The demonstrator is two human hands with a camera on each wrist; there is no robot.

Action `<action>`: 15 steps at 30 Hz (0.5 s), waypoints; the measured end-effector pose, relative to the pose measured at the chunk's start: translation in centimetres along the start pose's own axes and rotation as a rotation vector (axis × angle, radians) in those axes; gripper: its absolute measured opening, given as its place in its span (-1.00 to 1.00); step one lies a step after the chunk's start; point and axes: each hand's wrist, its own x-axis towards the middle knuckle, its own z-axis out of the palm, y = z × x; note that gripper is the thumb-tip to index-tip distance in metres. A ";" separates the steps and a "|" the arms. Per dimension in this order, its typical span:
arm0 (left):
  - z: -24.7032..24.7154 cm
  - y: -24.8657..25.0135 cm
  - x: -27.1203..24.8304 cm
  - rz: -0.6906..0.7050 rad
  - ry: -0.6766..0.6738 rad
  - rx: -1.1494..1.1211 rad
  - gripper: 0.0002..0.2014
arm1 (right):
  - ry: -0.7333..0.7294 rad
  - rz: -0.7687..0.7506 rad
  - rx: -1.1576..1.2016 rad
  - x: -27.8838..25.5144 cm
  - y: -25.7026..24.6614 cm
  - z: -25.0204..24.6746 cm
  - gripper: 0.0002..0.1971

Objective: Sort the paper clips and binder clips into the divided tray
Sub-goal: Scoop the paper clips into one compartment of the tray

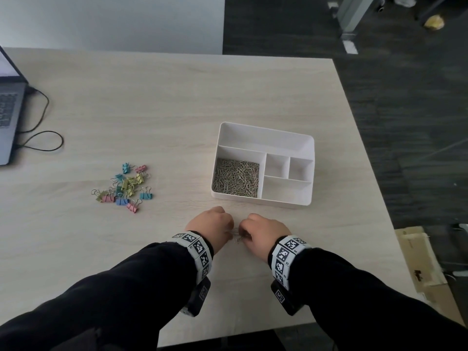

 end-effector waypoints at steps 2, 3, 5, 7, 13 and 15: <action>0.0 0.2 0.1 -0.011 -0.014 0.031 -0.84 | -0.011 0.010 0.011 0.0 0.0 0.1 -0.81; 0.0 0.3 0.2 -0.013 -0.027 0.052 -0.83 | -0.016 0.016 0.020 0.1 0.0 0.1 -0.81; 0.0 0.5 0.3 -0.019 -0.055 0.089 -0.80 | -0.026 0.033 0.040 0.2 0.1 0.1 -0.81; -0.1 0.7 0.5 -0.029 -0.080 0.114 -0.79 | -0.046 0.052 0.055 0.4 0.3 0.0 -0.83; -0.3 1.0 0.5 -0.048 -0.154 0.165 -0.76 | -0.104 0.121 0.064 0.1 0.5 0.1 -0.87; -0.4 1.1 0.5 -0.052 -0.167 0.184 -0.76 | -0.120 0.131 0.055 -0.1 0.5 -0.1 -0.87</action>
